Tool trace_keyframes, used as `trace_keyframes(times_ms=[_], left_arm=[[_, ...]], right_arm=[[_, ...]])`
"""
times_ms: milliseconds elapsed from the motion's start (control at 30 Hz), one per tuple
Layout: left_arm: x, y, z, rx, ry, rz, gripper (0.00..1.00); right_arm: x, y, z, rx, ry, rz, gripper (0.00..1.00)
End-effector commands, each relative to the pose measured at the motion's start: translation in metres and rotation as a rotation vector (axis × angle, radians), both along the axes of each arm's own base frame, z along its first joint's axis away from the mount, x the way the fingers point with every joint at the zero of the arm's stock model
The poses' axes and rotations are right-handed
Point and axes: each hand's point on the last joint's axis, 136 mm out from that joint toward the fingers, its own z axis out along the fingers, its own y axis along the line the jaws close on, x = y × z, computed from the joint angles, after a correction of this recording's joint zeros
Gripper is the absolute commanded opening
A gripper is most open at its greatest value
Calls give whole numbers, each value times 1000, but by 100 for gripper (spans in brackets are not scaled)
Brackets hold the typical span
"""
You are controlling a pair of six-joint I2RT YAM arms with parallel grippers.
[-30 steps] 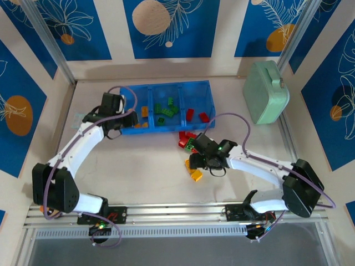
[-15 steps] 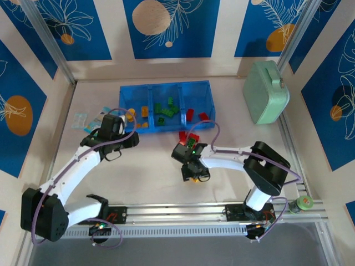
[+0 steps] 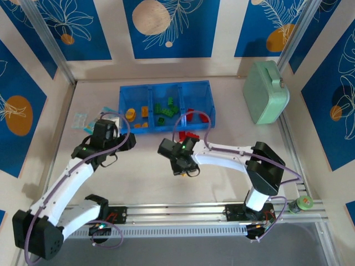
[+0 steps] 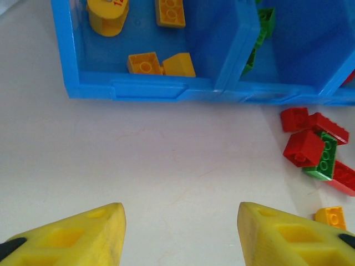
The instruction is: Sort the legos into containers by color
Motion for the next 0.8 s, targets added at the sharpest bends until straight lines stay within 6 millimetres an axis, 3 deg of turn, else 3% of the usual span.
trace_keyframes(times_ms=[0, 200, 433, 600, 767], left_arm=[[-13, -5, 7, -69, -33, -17, 56], [-38, 3, 13, -95, -38, 1, 56], [-60, 7, 18, -138, -64, -5, 57], [-63, -2, 18, -169, -56, -49, 57], [-63, -2, 23, -156, -71, -66, 57]], right_arm=[[29, 27, 46, 120, -106, 41, 31], [97, 88, 100, 278, -239, 114, 31], [166, 139, 127, 361, -307, 175, 30], [201, 165, 127, 416, -311, 187, 31], [216, 190, 115, 449, -308, 193, 31]])
